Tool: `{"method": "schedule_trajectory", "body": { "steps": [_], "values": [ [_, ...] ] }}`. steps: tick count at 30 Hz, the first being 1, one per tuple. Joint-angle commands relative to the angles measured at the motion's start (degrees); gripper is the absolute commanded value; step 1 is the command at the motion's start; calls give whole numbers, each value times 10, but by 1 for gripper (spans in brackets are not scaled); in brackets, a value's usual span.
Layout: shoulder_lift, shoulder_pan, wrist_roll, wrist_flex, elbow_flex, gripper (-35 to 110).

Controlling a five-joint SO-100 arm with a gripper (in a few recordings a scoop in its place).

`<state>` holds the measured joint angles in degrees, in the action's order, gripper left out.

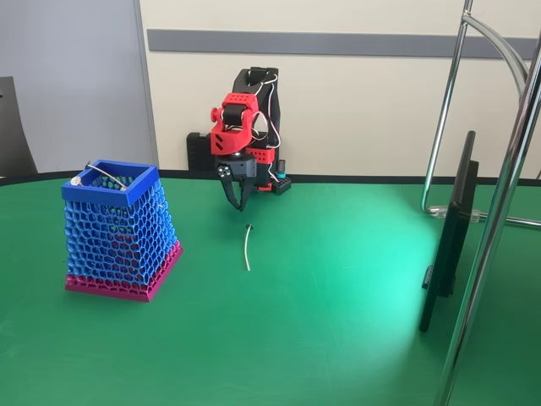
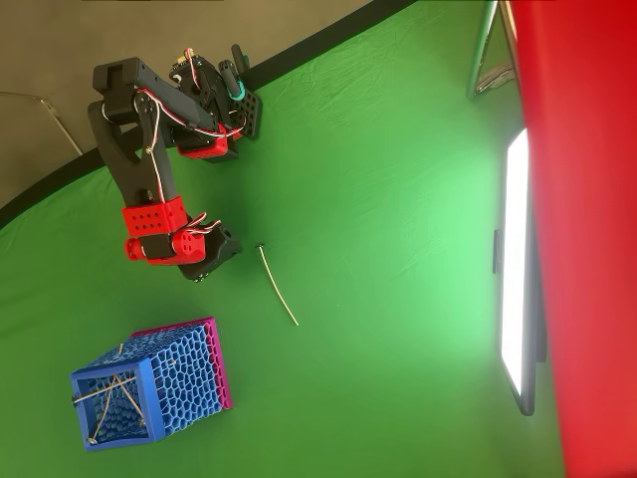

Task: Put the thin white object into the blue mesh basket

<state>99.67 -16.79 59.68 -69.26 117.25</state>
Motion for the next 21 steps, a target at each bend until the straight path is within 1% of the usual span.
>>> {"method": "schedule_trajectory", "body": {
  "steps": [1, 7, 16, 21],
  "values": [
    [-14, -7, -4, 2, -33, 2],
    [-44, 11, -5, 10, -54, 13],
    [-92, 33, 32, 37, -62, 14],
    [-106, 47, 35, 78, -47, 17]
  ]
}}
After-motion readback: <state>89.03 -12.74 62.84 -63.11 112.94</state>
